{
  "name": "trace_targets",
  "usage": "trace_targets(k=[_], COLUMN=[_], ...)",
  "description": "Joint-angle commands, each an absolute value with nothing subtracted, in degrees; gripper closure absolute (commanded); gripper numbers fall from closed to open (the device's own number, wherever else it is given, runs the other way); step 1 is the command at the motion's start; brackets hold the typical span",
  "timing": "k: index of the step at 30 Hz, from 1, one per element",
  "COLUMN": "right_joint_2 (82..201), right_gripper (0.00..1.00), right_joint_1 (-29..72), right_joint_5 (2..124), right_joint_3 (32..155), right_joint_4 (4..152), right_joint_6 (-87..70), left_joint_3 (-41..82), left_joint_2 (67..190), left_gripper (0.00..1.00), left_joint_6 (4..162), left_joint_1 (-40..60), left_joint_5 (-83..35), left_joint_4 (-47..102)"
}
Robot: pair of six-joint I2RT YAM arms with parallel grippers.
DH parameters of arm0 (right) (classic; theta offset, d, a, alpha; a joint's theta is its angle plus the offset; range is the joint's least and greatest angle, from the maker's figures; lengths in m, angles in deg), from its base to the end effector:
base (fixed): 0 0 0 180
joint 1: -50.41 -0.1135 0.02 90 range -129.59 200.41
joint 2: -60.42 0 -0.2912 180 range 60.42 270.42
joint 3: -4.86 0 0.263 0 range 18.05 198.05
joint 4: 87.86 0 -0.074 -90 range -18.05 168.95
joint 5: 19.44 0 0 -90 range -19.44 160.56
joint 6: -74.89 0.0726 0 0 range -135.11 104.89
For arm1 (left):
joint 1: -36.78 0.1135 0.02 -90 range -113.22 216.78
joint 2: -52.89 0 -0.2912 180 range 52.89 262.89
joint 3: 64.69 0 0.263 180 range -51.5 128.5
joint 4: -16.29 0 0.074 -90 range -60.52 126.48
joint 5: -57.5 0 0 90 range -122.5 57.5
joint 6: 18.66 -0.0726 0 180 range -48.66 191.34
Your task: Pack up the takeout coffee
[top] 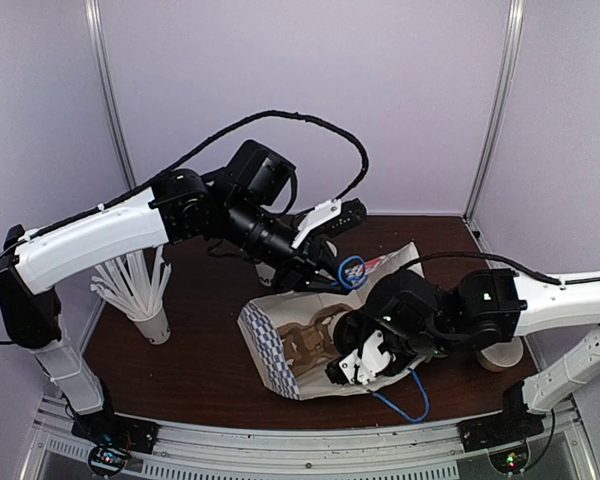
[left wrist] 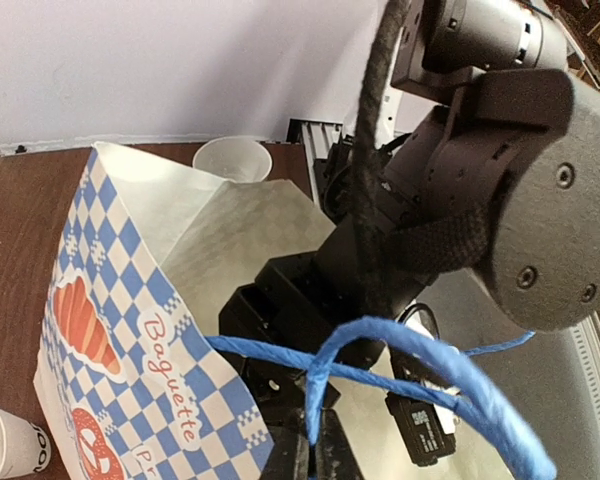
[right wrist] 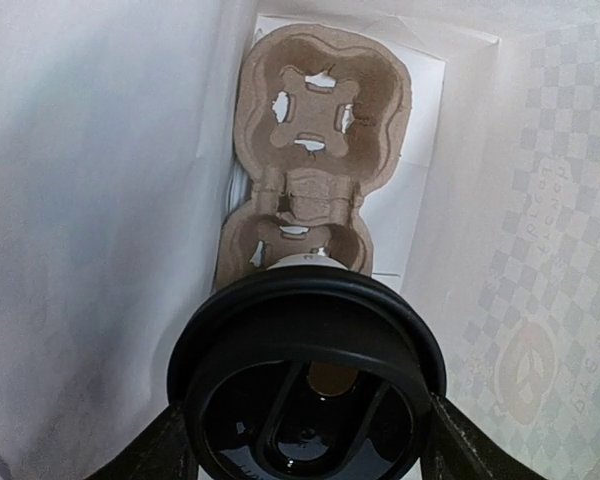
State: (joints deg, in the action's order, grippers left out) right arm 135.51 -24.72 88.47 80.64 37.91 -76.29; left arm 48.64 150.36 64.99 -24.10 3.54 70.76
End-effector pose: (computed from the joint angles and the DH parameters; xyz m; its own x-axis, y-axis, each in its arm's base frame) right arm 0.0968 0.2775 0.2830 0.6652 -0.7434 -0.0698 -0.6016 -0.4782 -0.6399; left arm 0.1644 -0.3829 0.3913 -0.1989 0.5409 -0.8172 0.9580 -0.0684 -0.2785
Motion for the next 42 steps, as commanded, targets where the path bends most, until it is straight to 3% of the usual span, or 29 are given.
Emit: trace_targets(k=[1, 7, 16, 42], right_joint_2=[132.1, 129.4, 131.0, 138.6], right_gripper=[0.53, 0.53, 0.53, 0.52], right_joint_1=[-24.5, -24.5, -24.2, -19.9], right_joint_5=[86.6, 87.4, 90.1, 87.8], right_joint_3=[77.7, 70.1, 69.1, 73.0], right_joint_4=[41.3, 49.0, 53.6, 50.1], right_joint_6=[-79.2, -84.2, -84.0, -80.7], left_joint_3=[47.4, 44.4, 43.3, 41.7], left_joint_2=[148.2, 147.1, 147.3, 147.1], left_gripper=[0.99, 1.0, 1.0, 1.0], left_joint_6=[66.2, 67.1, 67.6, 67.5], left_joint_1=[-24.4, -24.3, -24.4, -24.4], left_joint_5=[5.1, 9.6, 12.1, 11.9], left_joint_4=[66.1, 62.0, 60.0, 58.9])
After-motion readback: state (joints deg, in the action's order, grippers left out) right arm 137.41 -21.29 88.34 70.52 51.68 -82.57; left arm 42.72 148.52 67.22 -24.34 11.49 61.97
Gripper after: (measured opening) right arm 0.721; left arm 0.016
